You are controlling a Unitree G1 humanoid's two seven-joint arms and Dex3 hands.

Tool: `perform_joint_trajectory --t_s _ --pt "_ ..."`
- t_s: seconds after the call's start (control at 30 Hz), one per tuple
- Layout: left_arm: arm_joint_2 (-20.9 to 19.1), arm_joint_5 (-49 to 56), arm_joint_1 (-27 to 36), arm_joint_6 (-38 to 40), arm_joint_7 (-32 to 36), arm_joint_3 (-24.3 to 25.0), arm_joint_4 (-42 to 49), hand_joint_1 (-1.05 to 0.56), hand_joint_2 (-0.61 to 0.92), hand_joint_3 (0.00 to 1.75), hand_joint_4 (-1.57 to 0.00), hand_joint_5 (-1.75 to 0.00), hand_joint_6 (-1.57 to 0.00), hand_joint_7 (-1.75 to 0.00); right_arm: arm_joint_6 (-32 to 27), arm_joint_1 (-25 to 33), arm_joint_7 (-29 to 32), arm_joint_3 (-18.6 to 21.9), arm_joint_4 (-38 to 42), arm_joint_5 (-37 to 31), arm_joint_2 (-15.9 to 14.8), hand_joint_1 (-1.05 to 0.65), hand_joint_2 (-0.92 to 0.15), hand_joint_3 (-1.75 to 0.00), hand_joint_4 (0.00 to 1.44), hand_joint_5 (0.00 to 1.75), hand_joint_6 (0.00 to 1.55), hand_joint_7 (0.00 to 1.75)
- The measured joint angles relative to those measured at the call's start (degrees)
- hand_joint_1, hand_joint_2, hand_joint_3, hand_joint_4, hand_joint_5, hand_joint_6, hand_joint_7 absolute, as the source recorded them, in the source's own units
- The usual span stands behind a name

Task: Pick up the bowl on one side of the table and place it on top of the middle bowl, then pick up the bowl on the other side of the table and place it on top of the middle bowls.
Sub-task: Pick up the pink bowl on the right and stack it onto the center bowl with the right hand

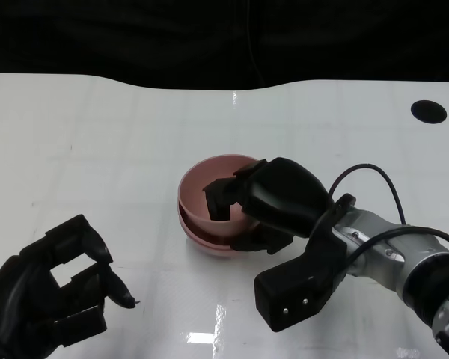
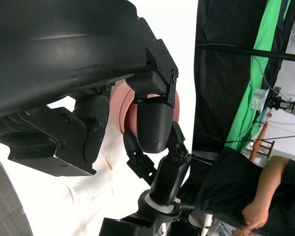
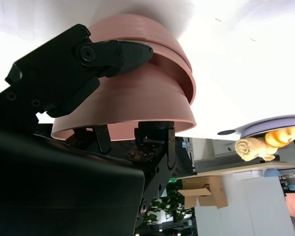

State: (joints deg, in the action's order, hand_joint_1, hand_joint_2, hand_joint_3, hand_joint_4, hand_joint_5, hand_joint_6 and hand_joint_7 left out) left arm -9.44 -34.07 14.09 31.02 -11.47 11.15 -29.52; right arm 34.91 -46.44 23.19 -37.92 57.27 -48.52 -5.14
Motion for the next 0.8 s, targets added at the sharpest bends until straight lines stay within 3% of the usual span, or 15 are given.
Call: perform_joint_trajectory --t_s 0.27,0.3,0.4,0.43,0.47,0.5,0.53,0.63,0.8 --pt "0.06 0.44 0.00 -0.44 0.00 -0.33 0.12 0.25 0.91 1.28 -0.85 -1.75 -0.65 -1.75 -0.06 -0.28 0.30 -0.50 0.33 -0.02 0.17 -0.25 -0.81 -0.46 0.89 1.75 0.68 1.61" --pt "0.07 0.44 0.00 -0.52 0.00 -0.38 0.12 0.25 0.91 1.28 -0.85 -1.75 -0.65 -1.75 -0.06 -0.28 0.30 -0.52 0.33 -0.02 0.18 -0.26 -0.80 -0.44 0.88 1.75 0.69 1.55" --pt "0.10 0.44 0.00 -0.57 0.00 -0.45 0.12 0.25 0.90 1.28 -0.85 -1.75 -0.65 -1.75 -0.62 -0.30 1.35 -0.76 0.26 -0.44 0.19 -0.31 -0.86 -0.24 0.79 1.63 0.93 0.77" --pt "0.11 0.44 0.00 -0.60 0.00 -0.47 0.13 0.25 0.90 1.28 -0.86 -1.75 -0.65 -1.75 -0.97 -0.37 2.09 -0.89 0.19 -0.70 0.19 -0.32 -0.87 -0.22 0.78 1.62 0.95 0.71" --pt "0.12 0.44 0.00 -0.62 0.00 -0.47 0.14 0.25 0.90 1.28 -0.86 -1.75 -0.66 -1.75 -1.17 -0.46 2.18 -0.91 0.08 -0.78 0.19 -0.48 -0.90 -0.22 0.67 0.91 0.85 0.36" --pt "0.12 0.44 0.00 -0.62 0.00 -0.47 0.16 0.25 0.90 1.28 -0.86 -1.75 -0.66 -1.75 -1.70 -0.51 0.70 -0.79 -0.19 -0.36 0.19 -0.64 -0.91 -0.29 0.46 0.47 0.62 0.19" --pt "0.13 0.42 -0.01 -0.62 0.00 -0.48 0.19 0.25 0.90 1.28 -0.86 -1.75 -0.66 -1.75 -2.85 -0.50 -2.44 -0.62 -0.52 0.39 0.20 -0.81 -0.92 -0.37 0.19 0.19 0.33 0.08" --pt "0.14 0.41 -0.02 -0.62 0.00 -0.49 0.26 0.26 0.90 1.29 -0.86 -1.75 -0.66 -1.75 -6.48 -0.32 -10.76 -0.22 -1.51 2.22 0.13 -0.97 -0.92 -0.48 0.02 0.02 0.05 0.01" --pt "0.14 0.43 -0.02 -0.63 0.00 -0.49 0.26 0.26 0.92 1.28 -0.86 -1.75 -0.66 -1.75 -9.31 0.44 -12.99 -0.39 -3.19 2.12 0.09 -1.05 -0.92 -0.66 0.00 0.00 0.00 0.00"
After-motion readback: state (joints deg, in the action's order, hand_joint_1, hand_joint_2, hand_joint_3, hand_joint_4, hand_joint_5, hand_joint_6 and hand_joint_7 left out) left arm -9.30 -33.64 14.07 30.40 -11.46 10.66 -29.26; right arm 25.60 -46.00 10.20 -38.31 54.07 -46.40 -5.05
